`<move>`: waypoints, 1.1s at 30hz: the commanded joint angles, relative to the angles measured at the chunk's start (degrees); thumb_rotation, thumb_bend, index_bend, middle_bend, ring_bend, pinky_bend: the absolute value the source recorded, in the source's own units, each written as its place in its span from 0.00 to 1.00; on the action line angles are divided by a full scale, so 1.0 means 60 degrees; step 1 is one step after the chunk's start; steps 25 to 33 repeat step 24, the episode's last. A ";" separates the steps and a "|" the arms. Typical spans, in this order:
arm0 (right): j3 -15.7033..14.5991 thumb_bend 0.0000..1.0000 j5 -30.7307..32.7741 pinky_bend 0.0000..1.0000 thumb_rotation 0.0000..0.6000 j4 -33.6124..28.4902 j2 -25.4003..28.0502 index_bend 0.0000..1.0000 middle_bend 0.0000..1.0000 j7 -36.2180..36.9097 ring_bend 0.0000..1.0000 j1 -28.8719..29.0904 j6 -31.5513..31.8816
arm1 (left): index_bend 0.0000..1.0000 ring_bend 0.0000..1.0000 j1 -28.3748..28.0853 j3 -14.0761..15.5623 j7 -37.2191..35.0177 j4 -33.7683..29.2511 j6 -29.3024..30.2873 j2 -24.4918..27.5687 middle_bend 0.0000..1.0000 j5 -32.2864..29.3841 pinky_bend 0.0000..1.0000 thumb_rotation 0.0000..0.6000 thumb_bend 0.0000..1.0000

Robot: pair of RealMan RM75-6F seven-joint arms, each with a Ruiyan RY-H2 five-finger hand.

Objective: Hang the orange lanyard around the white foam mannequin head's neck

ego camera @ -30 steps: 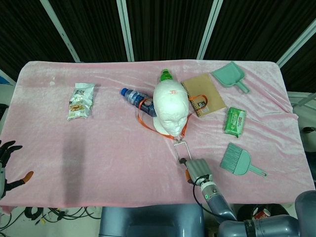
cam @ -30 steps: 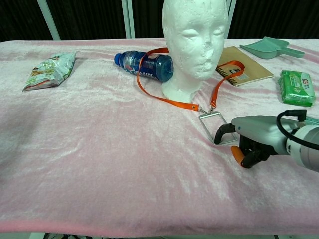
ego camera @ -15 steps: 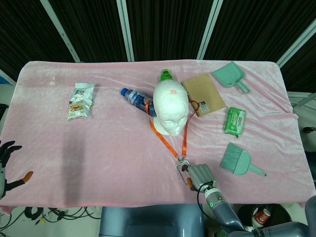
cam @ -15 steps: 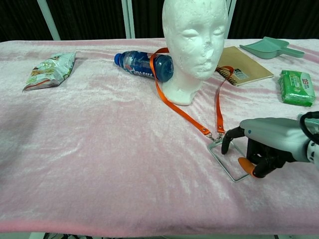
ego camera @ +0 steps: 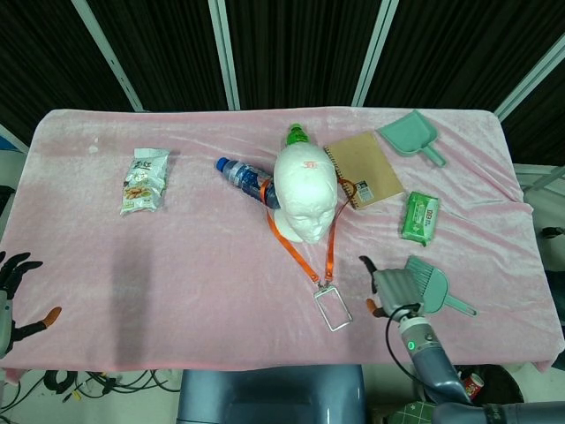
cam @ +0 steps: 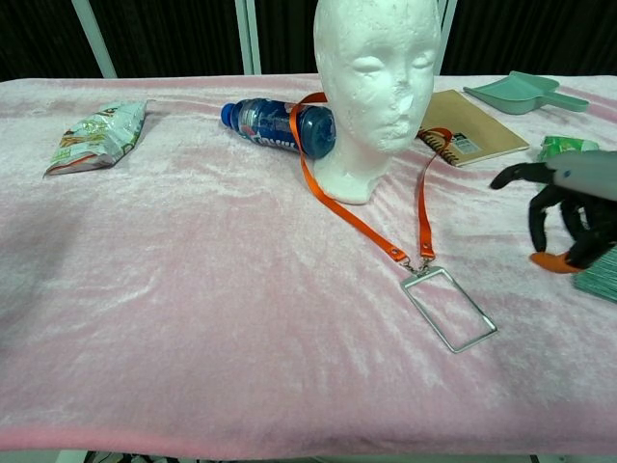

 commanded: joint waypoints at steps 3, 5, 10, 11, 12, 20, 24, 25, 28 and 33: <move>-0.0380 0.25 -0.0381 0.27 1.00 0.0143 0.1727 0.11 0.16 0.0777 0.30 -0.1043 0.1165 | 0.26 0.00 0.0054 0.0074 -0.0009 -0.0052 0.0006 0.0077 0.15 0.0160 0.00 1.00 0.15; -0.0537 0.25 -0.1289 0.25 1.00 0.0471 0.1977 0.11 0.14 0.1805 0.28 -0.1651 0.1484 | 0.26 0.00 0.0069 0.0097 -0.0013 -0.0091 -0.0027 0.0119 0.15 0.0171 0.00 1.00 0.15; -0.1385 0.23 -0.4456 0.21 1.00 0.1891 0.2119 0.11 0.13 0.4516 0.25 -0.3329 0.2637 | 0.26 0.00 0.0103 0.0215 0.0092 -0.0222 -0.0172 0.0242 0.15 0.0199 0.00 1.00 0.15; -0.1573 0.22 -0.5040 0.20 1.00 0.2254 0.2050 0.11 0.13 0.4805 0.25 -0.3587 0.2909 | 0.26 0.00 0.0113 0.0240 0.0108 -0.0250 -0.0193 0.0253 0.14 0.0210 0.00 1.00 0.15; -0.1749 0.22 -0.5566 0.20 1.00 0.2601 0.1977 0.11 0.13 0.5014 0.24 -0.3812 0.3160 | 0.26 0.00 0.0122 0.0272 0.0114 -0.0281 -0.0226 0.0263 0.14 0.0221 0.00 1.00 0.15; -0.2241 0.20 -0.7886 0.20 1.00 0.4153 0.1330 0.11 0.13 0.5471 0.24 -0.4944 0.4681 | 0.24 0.00 0.0168 0.0483 0.0190 -0.0450 -0.0548 0.0412 0.14 0.0168 0.00 1.00 0.13; -0.2215 0.20 -0.8273 0.20 1.00 0.4352 0.1286 0.11 0.13 0.5470 0.24 -0.5100 0.4754 | 0.24 0.00 0.0109 0.0536 -0.0080 -0.0359 -0.0584 0.0433 0.14 0.0570 0.00 1.00 0.13; -0.2215 0.20 -0.8273 0.20 1.00 0.4352 0.1286 0.11 0.13 0.5470 0.24 -0.5100 0.4754 | 0.24 0.00 0.0109 0.0536 -0.0080 -0.0359 -0.0584 0.0433 0.14 0.0570 0.00 1.00 0.13; -0.2215 0.20 -0.8273 0.20 1.00 0.4352 0.1286 0.11 0.13 0.5470 0.24 -0.5100 0.4754 | 0.24 0.00 0.0109 0.0536 -0.0080 -0.0359 -0.0584 0.0433 0.14 0.0570 0.00 1.00 0.13; -0.2215 0.20 -0.8273 0.20 1.00 0.4352 0.1286 0.11 0.13 0.5470 0.24 -0.5100 0.4754 | 0.24 0.00 0.0109 0.0536 -0.0080 -0.0359 -0.0584 0.0433 0.14 0.0570 0.00 1.00 0.13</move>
